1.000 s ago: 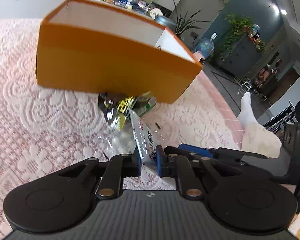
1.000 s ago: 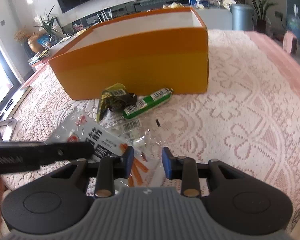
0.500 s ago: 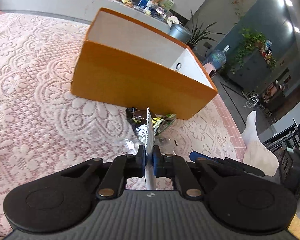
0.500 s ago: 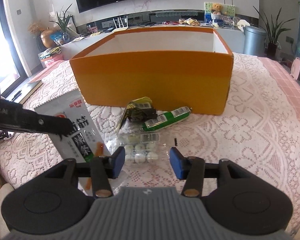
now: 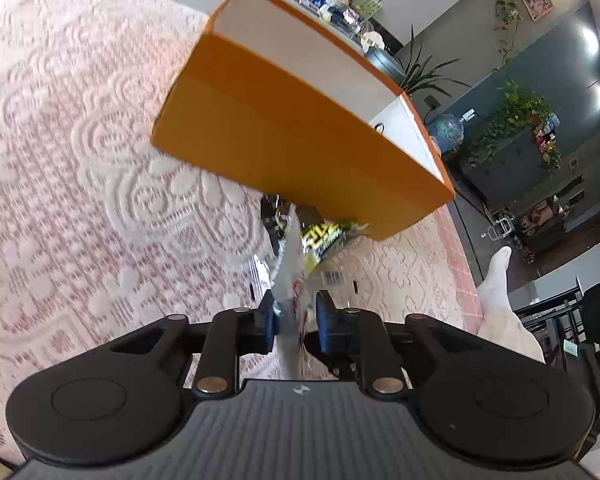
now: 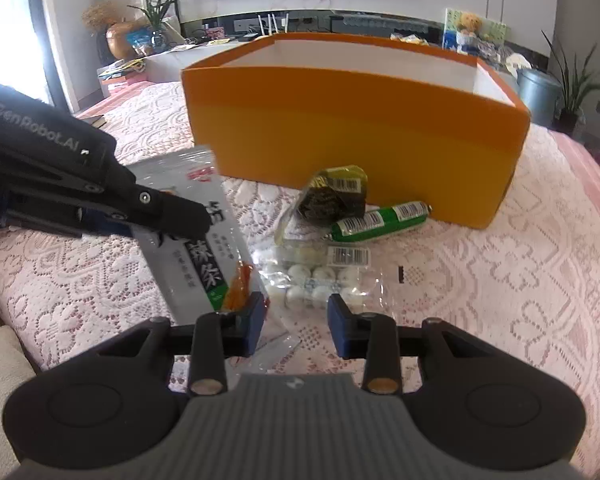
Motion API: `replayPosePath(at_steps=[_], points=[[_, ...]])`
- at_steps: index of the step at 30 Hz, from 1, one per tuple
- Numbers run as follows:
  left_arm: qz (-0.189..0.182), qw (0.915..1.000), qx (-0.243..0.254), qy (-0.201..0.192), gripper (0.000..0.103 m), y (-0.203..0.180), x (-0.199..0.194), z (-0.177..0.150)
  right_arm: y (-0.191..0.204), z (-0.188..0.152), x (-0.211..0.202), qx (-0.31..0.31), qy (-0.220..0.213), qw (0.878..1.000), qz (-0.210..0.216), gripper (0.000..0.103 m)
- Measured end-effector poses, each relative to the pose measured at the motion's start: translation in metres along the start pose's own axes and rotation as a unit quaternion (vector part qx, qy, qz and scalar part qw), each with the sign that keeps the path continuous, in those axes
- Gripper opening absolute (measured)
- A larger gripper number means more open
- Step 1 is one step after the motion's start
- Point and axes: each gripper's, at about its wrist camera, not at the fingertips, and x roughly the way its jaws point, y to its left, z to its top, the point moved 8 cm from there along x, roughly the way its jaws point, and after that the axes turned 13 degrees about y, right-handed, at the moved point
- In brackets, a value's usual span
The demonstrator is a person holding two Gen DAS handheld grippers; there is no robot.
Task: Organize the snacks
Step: 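Lift the gluten packet with the left gripper while the right moves toward the candy packet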
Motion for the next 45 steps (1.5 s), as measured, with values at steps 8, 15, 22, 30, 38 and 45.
replayPosePath(at_steps=[8, 15, 22, 30, 38, 45], points=[[0.027, 0.9991, 0.007, 0.032, 0.019, 0.000, 0.029, -0.015, -0.005, -0.003, 0.004, 0.013, 0.005, 1.000, 0.003, 0.034], [0.030, 0.9994, 0.019, 0.008, 0.010, 0.001, 0.014, -0.008, -0.007, -0.002, 0.002, 0.006, 0.000, 1.000, -0.004, 0.039], [0.047, 0.9988, -0.013, -0.009, 0.010, 0.028, -0.006, 0.006, -0.018, 0.006, -0.001, -0.018, -0.018, 0.998, -0.048, 0.068], [0.051, 0.9983, -0.019, -0.020, 0.010, 0.032, -0.004, 0.011, -0.033, 0.008, 0.021, -0.001, 0.024, 1.000, -0.004, 0.070], [0.060, 0.9977, -0.021, -0.025, 0.014, 0.036, -0.001, 0.013, 0.011, -0.006, 0.017, -0.056, 0.030, 0.996, 0.061, 0.058], [0.069, 0.9969, -0.022, -0.031, 0.016, 0.038, -0.001, 0.014, 0.018, -0.001, 0.002, -0.089, -0.010, 0.995, 0.042, 0.056]])
